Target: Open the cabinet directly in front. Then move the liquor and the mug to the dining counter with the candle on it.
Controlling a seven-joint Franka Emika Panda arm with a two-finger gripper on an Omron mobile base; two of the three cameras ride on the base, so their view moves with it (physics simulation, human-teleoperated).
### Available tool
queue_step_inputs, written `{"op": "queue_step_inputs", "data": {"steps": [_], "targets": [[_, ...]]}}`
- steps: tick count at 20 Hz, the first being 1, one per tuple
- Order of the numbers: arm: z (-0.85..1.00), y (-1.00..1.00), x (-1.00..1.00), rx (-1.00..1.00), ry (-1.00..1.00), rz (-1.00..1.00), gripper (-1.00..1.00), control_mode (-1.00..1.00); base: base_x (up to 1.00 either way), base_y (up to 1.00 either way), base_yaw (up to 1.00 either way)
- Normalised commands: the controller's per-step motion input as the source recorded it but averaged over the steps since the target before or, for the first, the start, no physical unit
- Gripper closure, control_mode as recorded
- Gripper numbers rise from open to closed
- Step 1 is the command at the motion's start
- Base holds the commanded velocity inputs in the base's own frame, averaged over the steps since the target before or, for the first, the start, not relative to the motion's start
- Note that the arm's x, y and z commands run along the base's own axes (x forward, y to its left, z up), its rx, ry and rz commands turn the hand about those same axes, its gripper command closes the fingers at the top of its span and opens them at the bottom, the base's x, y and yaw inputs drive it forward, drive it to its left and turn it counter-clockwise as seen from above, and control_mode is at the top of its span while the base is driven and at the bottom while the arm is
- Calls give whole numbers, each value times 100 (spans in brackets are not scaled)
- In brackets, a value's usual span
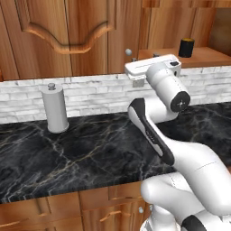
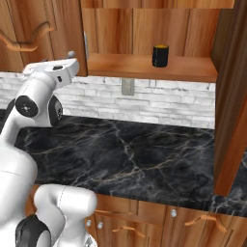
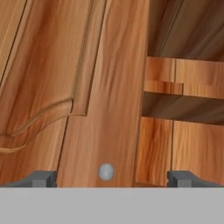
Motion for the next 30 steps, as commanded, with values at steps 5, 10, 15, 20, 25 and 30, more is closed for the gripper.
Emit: {"op": "queue_step_inputs", "data": {"steps": [5, 10, 15, 20, 25, 30], "targets": [[-4, 5, 40, 0, 0, 0, -100, -100, 0, 0, 0], [-8, 7, 36, 0, 0, 0, -100, -100, 0, 0, 0], [-5, 6, 39, 0, 0, 0, -100, -100, 0, 0, 0], [-4, 8, 40, 0, 0, 0, -100, -100, 0, 0, 0], [-4, 7, 39, 0, 0, 0, -100, -100, 0, 0, 0], [-3, 5, 38, 0, 0, 0, -100, -100, 0, 0, 0]]}}
